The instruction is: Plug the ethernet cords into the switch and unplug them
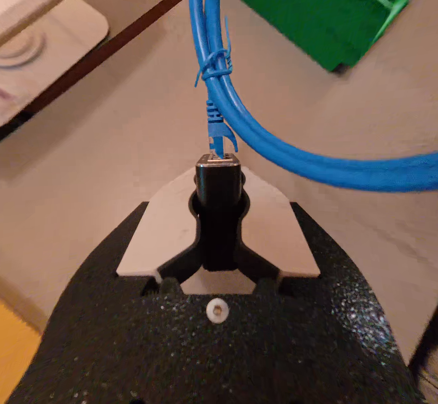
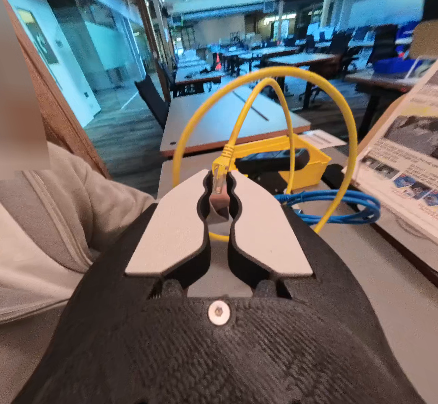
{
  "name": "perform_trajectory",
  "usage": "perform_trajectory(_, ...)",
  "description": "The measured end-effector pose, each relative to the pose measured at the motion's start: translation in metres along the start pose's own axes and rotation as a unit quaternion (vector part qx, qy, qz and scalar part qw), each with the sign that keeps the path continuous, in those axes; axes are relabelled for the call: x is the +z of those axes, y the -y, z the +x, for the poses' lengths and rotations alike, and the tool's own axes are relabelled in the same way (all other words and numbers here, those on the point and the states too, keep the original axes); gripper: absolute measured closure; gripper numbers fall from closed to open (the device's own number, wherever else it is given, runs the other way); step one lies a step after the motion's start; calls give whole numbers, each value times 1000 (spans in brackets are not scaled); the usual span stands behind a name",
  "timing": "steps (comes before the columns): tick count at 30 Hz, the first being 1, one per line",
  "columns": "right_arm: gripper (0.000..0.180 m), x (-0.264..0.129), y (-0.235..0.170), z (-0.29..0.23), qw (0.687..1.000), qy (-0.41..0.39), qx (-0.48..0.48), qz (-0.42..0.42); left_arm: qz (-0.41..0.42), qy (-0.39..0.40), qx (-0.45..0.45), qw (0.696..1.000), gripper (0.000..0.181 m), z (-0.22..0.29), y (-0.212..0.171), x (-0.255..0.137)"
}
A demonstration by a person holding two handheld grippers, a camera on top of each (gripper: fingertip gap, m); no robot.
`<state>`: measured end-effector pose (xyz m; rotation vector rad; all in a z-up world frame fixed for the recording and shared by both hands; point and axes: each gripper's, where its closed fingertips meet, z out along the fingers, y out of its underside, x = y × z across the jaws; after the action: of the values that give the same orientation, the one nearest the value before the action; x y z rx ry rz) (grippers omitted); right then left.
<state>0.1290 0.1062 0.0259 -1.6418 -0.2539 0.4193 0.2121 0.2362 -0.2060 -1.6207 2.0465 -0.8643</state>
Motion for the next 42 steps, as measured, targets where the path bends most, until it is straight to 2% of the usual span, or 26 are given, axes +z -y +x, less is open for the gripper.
perform_trajectory(4,167,38,-43,-11,997,30,-6,-72,-6,-31,-30,999,155,3,-4,4)
perform_trajectory(6,167,45,-57,-5,993,-1,-41,-107,29,-125,-62,990,155,22,5,0)
perform_trajectory(8,167,50,-70,-4,988,-15,-74,-132,68,-226,-94,967,155,41,16,-10)
perform_trajectory(10,167,55,-81,-11,987,0,-64,-146,84,-260,-111,955,155,42,19,-13)
perform_trajectory(13,167,51,-108,9,968,-69,-112,-212,123,-379,-156,904,155,53,29,-32)
perform_trajectory(14,167,49,-114,14,963,-84,-122,-225,113,-353,-162,914,155,45,25,-27)
perform_trajectory(16,168,52,-120,11,968,-68,-104,-218,76,-237,-146,957,154,17,9,-9)
perform_trajectory(19,168,63,-127,-11,980,5,-58,-192,82,-199,-158,964,155,3,9,-7)
perform_trajectory(20,168,67,-130,-19,981,21,-50,-186,81,-164,-160,970,152,-6,8,-4)
perform_trajectory(23,168,76,-163,-26,963,24,-87,-252,81,-70,-152,983,156,-31,4,-3)
perform_trajectory(25,168,85,-172,-40,959,51,-100,-259,89,-26,-139,986,154,-41,7,-4)
perform_trajectory(26,168,89,-173,-44,959,59,-100,-259,94,-15,-131,987,152,-41,9,-5)
perform_trajectory(28,168,93,-167,-59,963,103,-74,-240,112,-46,-132,984,156,-32,15,-6)
perform_trajectory(31,168,82,-129,-73,977,157,-22,-145,136,-106,-162,972,155,-25,21,-7)
perform_trajectory(33,168,62,-88,-76,980,192,12,-49,137,-73,-171,973,155,-41,16,-5)
perform_trajectory(34,169,51,-70,-71,982,185,21,-13,137,-55,-172,974,155,-49,13,-6)
perform_trajectory(37,169,20,-32,-39,994,98,-11,39,150,-56,-174,972,155,-57,12,-11)
perform_trajectory(42,169,-50,21,30,994,-81,-69,33,166,-47,-152,973,155,-58,17,-20)
